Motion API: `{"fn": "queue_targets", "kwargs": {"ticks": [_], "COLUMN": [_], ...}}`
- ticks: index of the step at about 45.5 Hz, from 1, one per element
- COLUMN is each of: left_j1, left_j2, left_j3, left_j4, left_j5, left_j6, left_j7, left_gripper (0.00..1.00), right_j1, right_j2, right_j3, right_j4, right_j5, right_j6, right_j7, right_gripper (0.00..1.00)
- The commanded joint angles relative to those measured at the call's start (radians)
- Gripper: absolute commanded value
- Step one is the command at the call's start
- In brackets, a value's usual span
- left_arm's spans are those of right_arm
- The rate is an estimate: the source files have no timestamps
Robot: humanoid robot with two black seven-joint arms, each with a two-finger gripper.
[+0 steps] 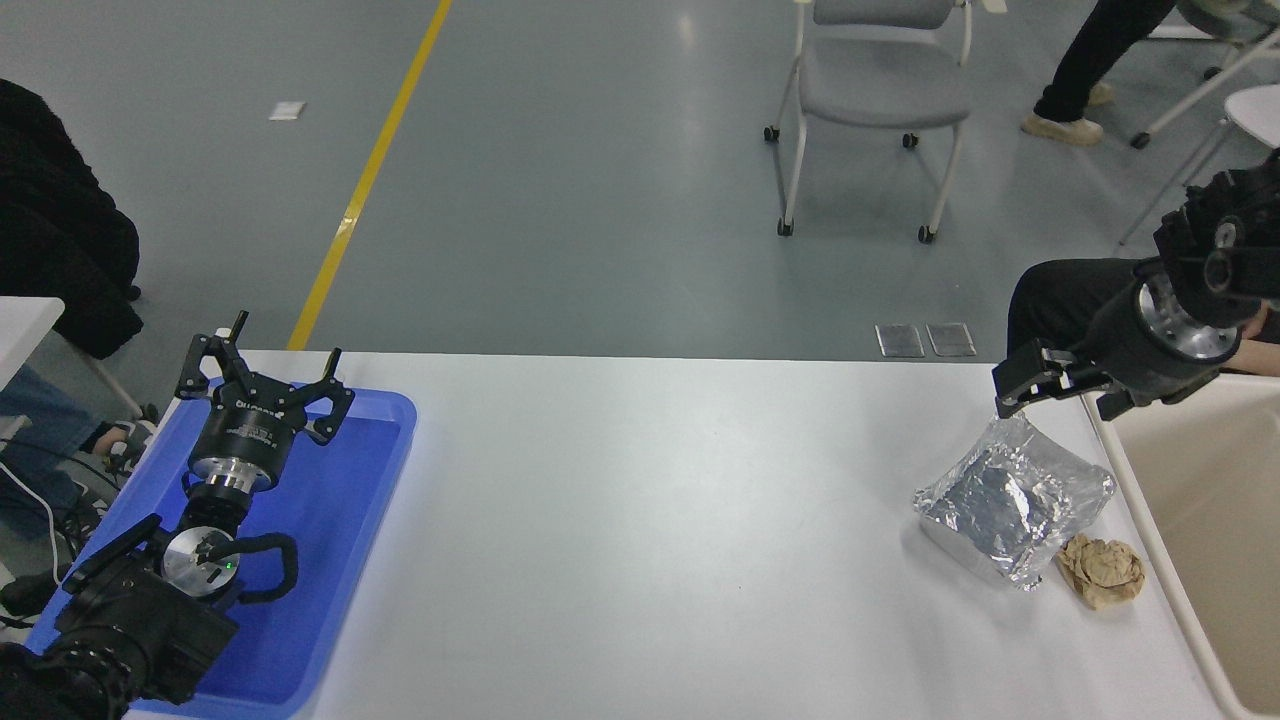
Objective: Pick up foil plate and place in dustbin
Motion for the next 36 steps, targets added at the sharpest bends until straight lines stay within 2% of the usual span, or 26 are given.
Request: {"fn": "queue_targets", "kwargs": {"ticks": [1, 13, 26, 36], "left_j1": [0.0, 0.0, 0.0, 0.0], "left_j2": [-0.001, -0.001, -0.001, -0.001], "left_j3": [0.001, 0.001, 0.001, 0.001], "left_j4": [0.002, 0.002, -0.001, 0.002], "left_j5": [0.0, 0.0, 0.0, 0.0], "left_j6": [0.0, 0.0, 0.0, 0.0], "left_j7": [0.0, 0.0, 0.0, 0.0], "left_gripper": [1.0, 1.0, 1.0, 1.0], "right_j1": [-0.202, -0.387, -0.497, -0.519], "right_j2": [0.046, 0.076, 0.086, 0.096], "right_j3": [0.015, 0.04, 0.127, 0.133], "right_j4": [-0.147, -0.322, -0.431, -0.439], "right_j5": [-0.006, -0.002, 0.0, 0.0], "right_j6": [-0.126, -0.157, -0.174, -0.189], "right_j7": [-0.024, -0.056, -0.145, -0.166], "right_gripper": [1.0, 1.0, 1.0, 1.0]}}
